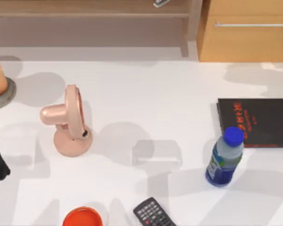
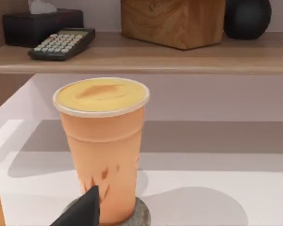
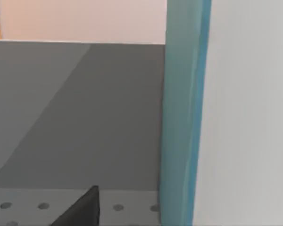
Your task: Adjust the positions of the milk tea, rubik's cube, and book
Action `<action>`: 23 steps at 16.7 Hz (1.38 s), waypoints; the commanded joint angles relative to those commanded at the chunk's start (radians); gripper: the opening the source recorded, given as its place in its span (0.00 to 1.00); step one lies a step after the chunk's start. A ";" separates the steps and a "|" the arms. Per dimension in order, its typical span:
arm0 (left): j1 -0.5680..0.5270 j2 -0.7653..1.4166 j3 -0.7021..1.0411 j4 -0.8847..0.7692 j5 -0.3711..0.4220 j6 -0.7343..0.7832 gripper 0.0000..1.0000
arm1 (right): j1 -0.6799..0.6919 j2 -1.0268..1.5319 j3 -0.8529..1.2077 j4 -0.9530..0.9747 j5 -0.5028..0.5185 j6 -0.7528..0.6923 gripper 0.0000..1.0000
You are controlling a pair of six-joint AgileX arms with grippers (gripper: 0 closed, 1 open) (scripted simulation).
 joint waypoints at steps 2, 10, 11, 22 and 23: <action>0.000 0.000 0.000 0.000 0.000 0.000 1.00 | 0.007 0.031 0.047 -0.015 0.007 0.000 1.00; 0.000 0.000 0.000 0.000 0.000 0.000 1.00 | 0.019 0.081 0.123 -0.043 0.020 -0.001 1.00; 0.000 0.000 0.000 0.000 0.000 0.000 1.00 | 0.019 0.081 0.123 -0.043 0.020 -0.001 0.92; 0.000 0.000 0.000 0.000 0.000 0.000 1.00 | 0.019 0.081 0.123 -0.043 0.020 -0.001 0.10; 0.000 0.000 0.000 0.000 0.000 0.000 1.00 | 0.019 0.081 0.123 -0.043 0.020 -0.001 0.02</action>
